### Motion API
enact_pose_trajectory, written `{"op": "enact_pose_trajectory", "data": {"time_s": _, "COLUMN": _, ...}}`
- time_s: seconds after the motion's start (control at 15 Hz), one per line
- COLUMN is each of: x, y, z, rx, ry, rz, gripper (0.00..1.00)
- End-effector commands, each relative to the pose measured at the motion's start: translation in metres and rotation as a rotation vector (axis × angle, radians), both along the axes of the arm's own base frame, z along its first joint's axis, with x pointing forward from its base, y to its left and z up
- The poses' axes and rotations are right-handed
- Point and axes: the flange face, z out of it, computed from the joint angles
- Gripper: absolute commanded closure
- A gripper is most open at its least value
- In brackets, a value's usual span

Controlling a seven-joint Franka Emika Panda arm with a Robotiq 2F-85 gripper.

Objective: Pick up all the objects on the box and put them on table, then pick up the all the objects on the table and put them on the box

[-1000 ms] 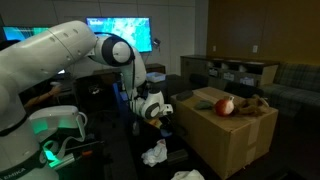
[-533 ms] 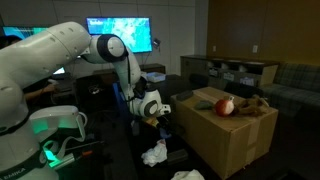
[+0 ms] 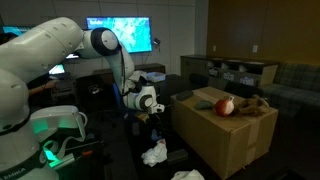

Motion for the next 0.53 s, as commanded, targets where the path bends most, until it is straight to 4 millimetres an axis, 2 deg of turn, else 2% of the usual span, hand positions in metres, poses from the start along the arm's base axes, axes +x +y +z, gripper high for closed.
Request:
{"op": "enact_pose_trajectory", "data": {"time_s": 0.0, "x": -0.009, "y": 0.009, "z": 0.014, "rx": 0.012, "ry": 0.073, "rz": -0.078, "gripper": 0.00}}
{"op": "enact_pose_trajectory", "data": {"time_s": 0.27, "x": -0.011, "y": 0.022, "z": 0.020, "rx": 0.063, "ry": 0.100, "rz": -0.120, "gripper": 0.00}}
{"op": "enact_pose_trajectory", "data": {"time_s": 0.47, "x": -0.006, "y": 0.024, "z": 0.028, "rx": 0.098, "ry": 0.080, "rz": -0.122, "gripper": 0.00}}
